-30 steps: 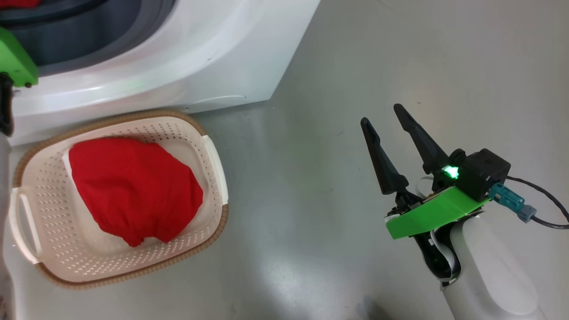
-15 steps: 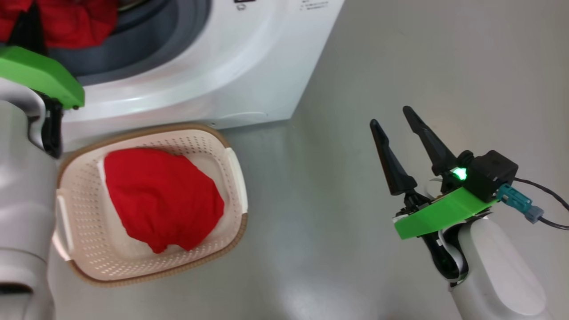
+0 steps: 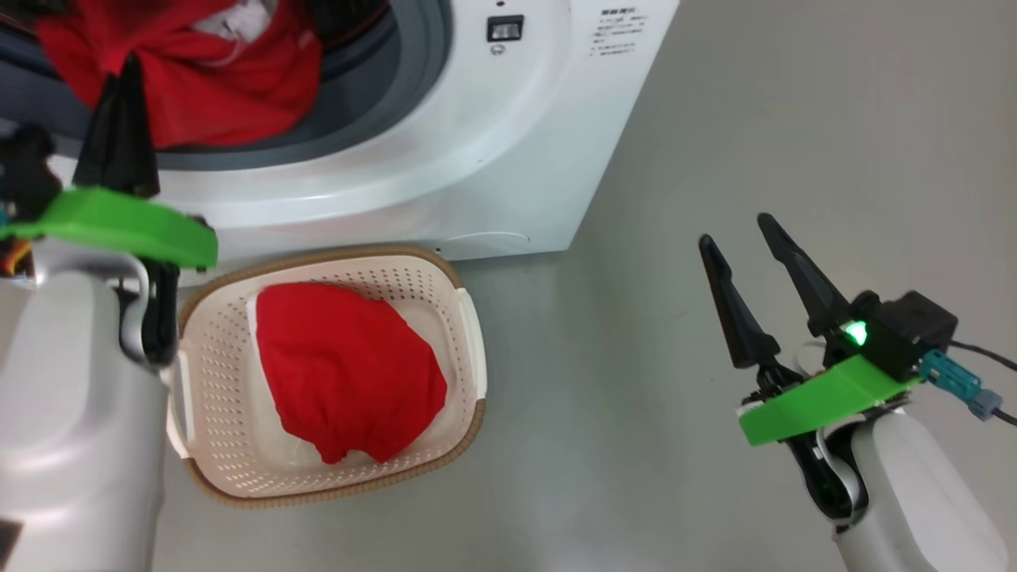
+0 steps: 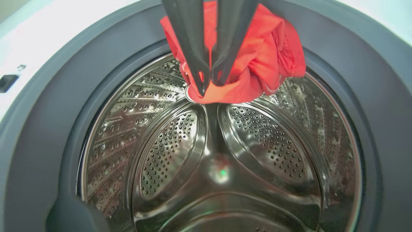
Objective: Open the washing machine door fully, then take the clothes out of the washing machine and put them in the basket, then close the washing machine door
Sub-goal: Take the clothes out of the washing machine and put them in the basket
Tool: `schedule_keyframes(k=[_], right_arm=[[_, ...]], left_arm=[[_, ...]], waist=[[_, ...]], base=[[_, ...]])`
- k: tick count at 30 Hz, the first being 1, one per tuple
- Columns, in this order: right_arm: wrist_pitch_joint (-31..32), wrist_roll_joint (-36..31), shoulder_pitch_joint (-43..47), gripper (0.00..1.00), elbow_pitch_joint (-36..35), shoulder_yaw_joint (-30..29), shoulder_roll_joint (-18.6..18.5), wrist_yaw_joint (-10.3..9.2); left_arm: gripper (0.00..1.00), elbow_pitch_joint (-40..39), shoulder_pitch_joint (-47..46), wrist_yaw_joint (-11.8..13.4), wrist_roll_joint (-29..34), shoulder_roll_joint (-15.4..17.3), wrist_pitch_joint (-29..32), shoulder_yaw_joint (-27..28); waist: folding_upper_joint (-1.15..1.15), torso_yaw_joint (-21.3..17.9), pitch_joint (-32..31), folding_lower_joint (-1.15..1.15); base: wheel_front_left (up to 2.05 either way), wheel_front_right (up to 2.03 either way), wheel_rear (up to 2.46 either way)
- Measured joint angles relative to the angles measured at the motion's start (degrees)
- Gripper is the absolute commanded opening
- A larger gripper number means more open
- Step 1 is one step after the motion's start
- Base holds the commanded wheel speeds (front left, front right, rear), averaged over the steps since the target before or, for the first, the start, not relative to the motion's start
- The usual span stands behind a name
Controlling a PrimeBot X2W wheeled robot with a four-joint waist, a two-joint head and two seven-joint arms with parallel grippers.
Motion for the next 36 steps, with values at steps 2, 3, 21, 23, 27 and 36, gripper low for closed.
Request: schedule_keyframes(k=[2,3,21,23,27,36], right_arm=[[0.00,0.00,0.82,1.00,-0.07,-0.42,-0.26,0.00],[0.00,0.00,1.14,1.00,-0.11,-0.62,-0.34,0.00],[0.00,0.19,4.57,1.00,-0.37,-1.48,-1.75,0.00],[0.00,0.20,4.93,1.00,-0.36,-1.47,-1.83,0.00],[0.00,0.35,5.44,1.00,-0.41,-1.48,-1.97,0.00],[0.00,0.35,5.42,1.00,-0.69,-0.77,-1.97,0.00]], left_arm=[[0.00,-3.65,2.71,-0.01,0.18,-0.11,0.00,0.63],[0.00,-5.39,4.09,-0.04,0.18,-0.20,0.00,0.87],[0.00,-36.38,26.26,0.86,2.11,-1.79,0.00,4.54],[0.00,-38.02,27.43,1.21,2.09,-1.79,0.01,4.76],[0.00,-44.06,30.83,2.22,2.18,-1.76,0.93,4.97],[0.00,-46.70,35.48,2.79,2.24,-1.93,3.64,3.71]], waist=[[0.00,0.41,-0.49,0.00],[0.00,0.60,-0.76,0.00],[0.00,2.71,-5.88,0.00],[0.00,2.74,-6.10,0.00],[0.00,2.86,-6.69,0.00],[0.00,2.35,-6.04,0.00]], base=[[0.00,0.00,0.00],[0.00,0.00,0.00],[0.00,0.00,0.00],[0.00,0.00,0.00],[0.00,0.00,0.00],[0.00,0.00,0.00]])
